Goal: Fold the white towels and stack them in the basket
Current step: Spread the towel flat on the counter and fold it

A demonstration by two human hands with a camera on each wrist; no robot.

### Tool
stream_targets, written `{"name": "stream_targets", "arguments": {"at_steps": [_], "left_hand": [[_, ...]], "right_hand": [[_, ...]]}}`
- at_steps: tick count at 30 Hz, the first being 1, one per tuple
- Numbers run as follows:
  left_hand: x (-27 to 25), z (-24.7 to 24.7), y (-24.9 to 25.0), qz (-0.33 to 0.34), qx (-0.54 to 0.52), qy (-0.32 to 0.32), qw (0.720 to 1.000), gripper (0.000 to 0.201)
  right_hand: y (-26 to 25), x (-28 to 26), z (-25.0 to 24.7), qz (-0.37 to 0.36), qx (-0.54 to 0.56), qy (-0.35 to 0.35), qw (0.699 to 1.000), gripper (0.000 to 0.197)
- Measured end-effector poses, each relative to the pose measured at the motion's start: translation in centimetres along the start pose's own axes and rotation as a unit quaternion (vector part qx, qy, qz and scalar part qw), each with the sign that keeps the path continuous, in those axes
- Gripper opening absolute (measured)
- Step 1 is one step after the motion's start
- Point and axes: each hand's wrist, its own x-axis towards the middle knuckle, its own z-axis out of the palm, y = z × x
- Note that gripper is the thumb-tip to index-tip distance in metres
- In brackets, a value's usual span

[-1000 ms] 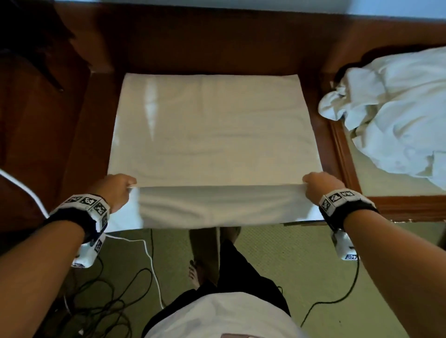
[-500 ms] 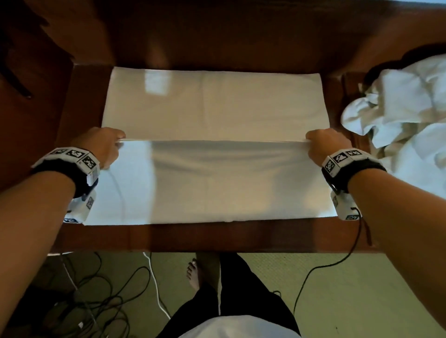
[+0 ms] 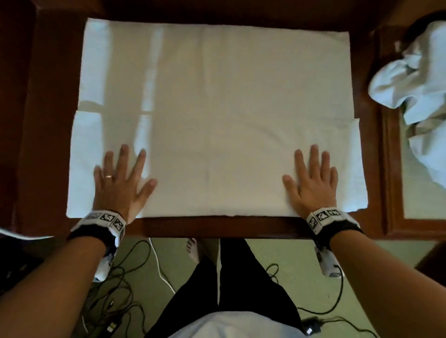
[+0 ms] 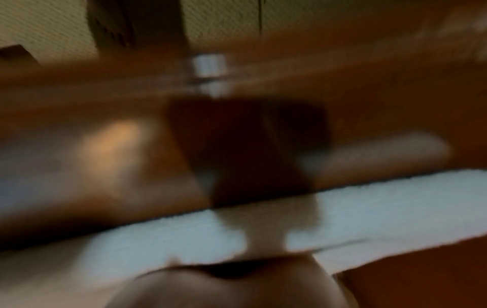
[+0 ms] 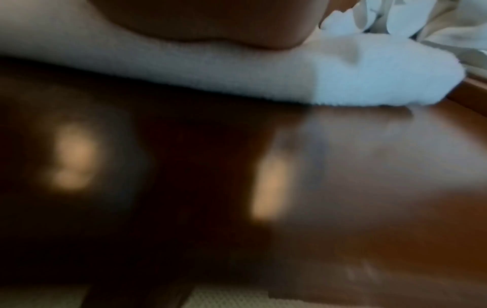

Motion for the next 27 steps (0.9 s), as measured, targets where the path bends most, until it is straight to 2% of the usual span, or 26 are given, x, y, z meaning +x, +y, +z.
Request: {"name": "stream_targets", "arguments": {"at_steps": [4, 7, 10, 13, 16, 19, 22, 24, 25, 27], "left_hand": [[-3.8, 1.8, -0.3, 0.008, 0.002, 0.003, 1.0, 0.078], [-4.4, 1.6, 0.9, 0.016, -0.028, 0.011, 0.999, 0.082], [-3.4, 1.3, 4.0, 0.062, -0.026, 0.02, 0.998, 0.083], [-2.4, 1.8, 6.5, 0.086, -0.007, 0.02, 0.996, 0.082], [-2.3, 2.5, 6.8, 0.064, 0.004, 0.033, 0.997, 0.084], [-2.4, 2.6, 6.6, 0.057, 0.004, 0.036, 0.998, 0.085], [-2.3, 2.4, 6.8, 0.056, -0.002, 0.034, 0.998, 0.086], [-2.2, 2.1, 7.1, 0.053, -0.006, 0.037, 0.998, 0.087], [-2.1, 1.9, 7.3, 0.048, -0.01, 0.036, 0.998, 0.087], [-1.8, 1.4, 7.8, 0.043, -0.02, 0.036, 0.998, 0.087]], "right_hand": [[0.8, -3.6, 1.1, 0.005, -0.012, -0.007, 1.0, 0.073], [-1.3, -3.5, 0.5, 0.008, 0.004, 0.013, 1.0, 0.076], [-6.9, -2.8, 0.5, -0.075, 0.018, 0.061, 0.995, 0.073], [-12.4, -2.9, 1.9, -0.183, -0.018, 0.026, 0.983, 0.071], [-11.5, -2.4, 2.5, -0.204, -0.063, -0.013, 0.977, 0.07], [-4.7, -0.9, 1.4, -0.138, -0.055, 0.002, 0.989, 0.068], [2.8, 0.4, -1.0, 0.033, -0.015, -0.009, 0.999, 0.069], [4.8, 1.1, -2.1, 0.115, 0.007, -0.005, 0.993, 0.071], [4.4, 1.4, -2.4, 0.126, 0.009, 0.006, 0.992, 0.073], [1.7, 1.4, -2.4, 0.076, 0.001, 0.043, 0.996, 0.075]]}}
